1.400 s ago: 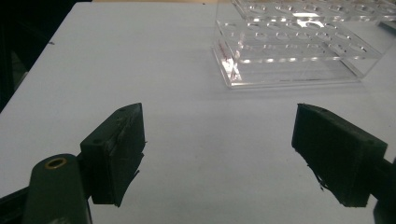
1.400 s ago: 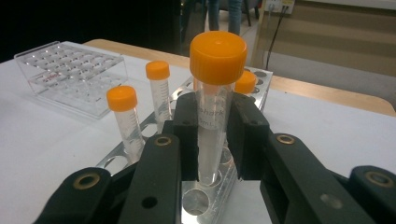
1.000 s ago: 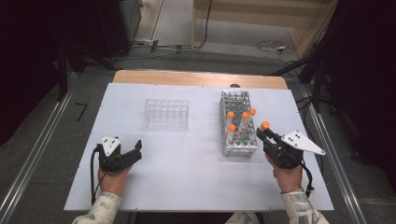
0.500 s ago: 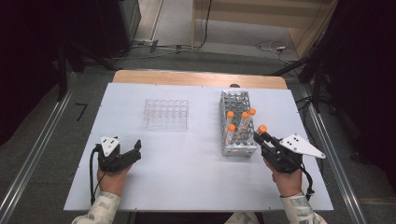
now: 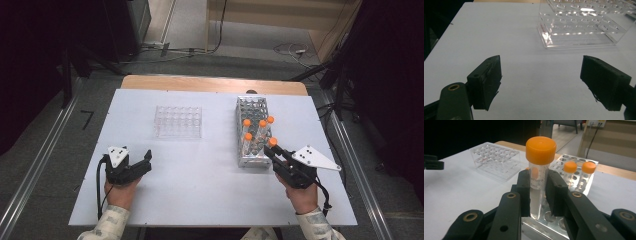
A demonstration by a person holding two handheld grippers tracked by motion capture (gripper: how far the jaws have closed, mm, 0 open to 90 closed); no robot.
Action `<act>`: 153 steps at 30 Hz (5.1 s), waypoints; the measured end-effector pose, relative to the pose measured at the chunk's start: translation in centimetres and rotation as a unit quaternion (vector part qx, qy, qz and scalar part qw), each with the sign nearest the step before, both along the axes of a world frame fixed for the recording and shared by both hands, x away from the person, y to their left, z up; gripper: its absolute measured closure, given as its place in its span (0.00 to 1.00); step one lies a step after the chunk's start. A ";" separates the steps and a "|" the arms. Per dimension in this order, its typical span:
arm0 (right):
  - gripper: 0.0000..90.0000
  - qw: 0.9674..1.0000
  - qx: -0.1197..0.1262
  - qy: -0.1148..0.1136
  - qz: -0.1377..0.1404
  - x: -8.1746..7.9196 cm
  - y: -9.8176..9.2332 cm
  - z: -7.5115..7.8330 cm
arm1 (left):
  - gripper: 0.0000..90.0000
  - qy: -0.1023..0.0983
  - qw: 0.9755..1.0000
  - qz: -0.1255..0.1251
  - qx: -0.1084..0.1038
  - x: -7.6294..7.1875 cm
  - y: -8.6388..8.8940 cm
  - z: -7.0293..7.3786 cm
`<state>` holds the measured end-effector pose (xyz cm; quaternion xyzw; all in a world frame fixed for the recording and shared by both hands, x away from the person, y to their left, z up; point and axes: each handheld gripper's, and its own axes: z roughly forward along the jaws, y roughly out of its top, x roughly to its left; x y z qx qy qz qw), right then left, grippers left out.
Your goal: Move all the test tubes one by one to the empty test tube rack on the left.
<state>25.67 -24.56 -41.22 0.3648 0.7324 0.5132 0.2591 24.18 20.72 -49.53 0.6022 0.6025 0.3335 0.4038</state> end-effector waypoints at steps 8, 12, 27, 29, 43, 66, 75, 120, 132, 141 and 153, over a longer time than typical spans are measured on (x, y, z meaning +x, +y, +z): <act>0.79 1.000 -0.001 0.002 0.024 -0.3 1.1 -0.2 | 0.20 -0.001 1.000 -0.001 0.001 0.0 -0.1 0.0; 0.79 0.999 -0.004 0.005 0.035 -0.3 1.9 -0.5 | 0.20 -0.002 1.000 -0.003 0.002 0.0 -0.2 0.0; 0.79 0.997 -0.020 0.014 0.074 -0.4 4.6 -1.7 | 0.20 -0.004 1.000 -0.016 0.002 0.0 -0.8 0.2; 0.79 0.997 -0.022 0.017 0.077 -0.3 4.9 -1.9 | 0.20 -0.006 1.000 -0.021 0.003 0.0 -1.0 0.2; 0.79 0.994 -0.037 0.030 0.094 0.6 7.1 -3.1 | 0.21 -0.018 0.998 -0.052 -0.005 -0.5 -2.3 1.0; 0.79 0.992 -0.047 0.043 0.110 1.6 9.3 -4.2 | 0.22 -0.042 0.994 -0.103 -0.011 -1.2 -4.7 2.4; 0.79 0.991 -0.052 0.046 0.116 1.9 10.0 -4.5 | 0.23 -0.050 0.991 -0.120 -0.015 -1.4 -5.5 3.0; 0.79 0.984 -0.059 0.047 0.160 1.3 13.1 -4.8 | 0.44 -0.063 0.960 -0.269 -0.041 -1.4 -12.4 5.4; 0.79 0.982 -0.056 0.051 0.173 0.8 13.6 -4.8 | 0.61 -0.062 0.957 -0.282 -0.035 -1.2 -12.6 5.2; 0.79 0.982 -0.058 0.049 0.175 0.7 13.7 -4.7 | 0.74 -0.060 0.953 -0.295 -0.023 -1.2 -12.9 5.0; 0.79 0.982 -0.058 0.049 0.176 0.7 13.6 -4.8 | 0.78 -0.062 0.953 -0.295 -0.023 -1.2 -12.9 4.9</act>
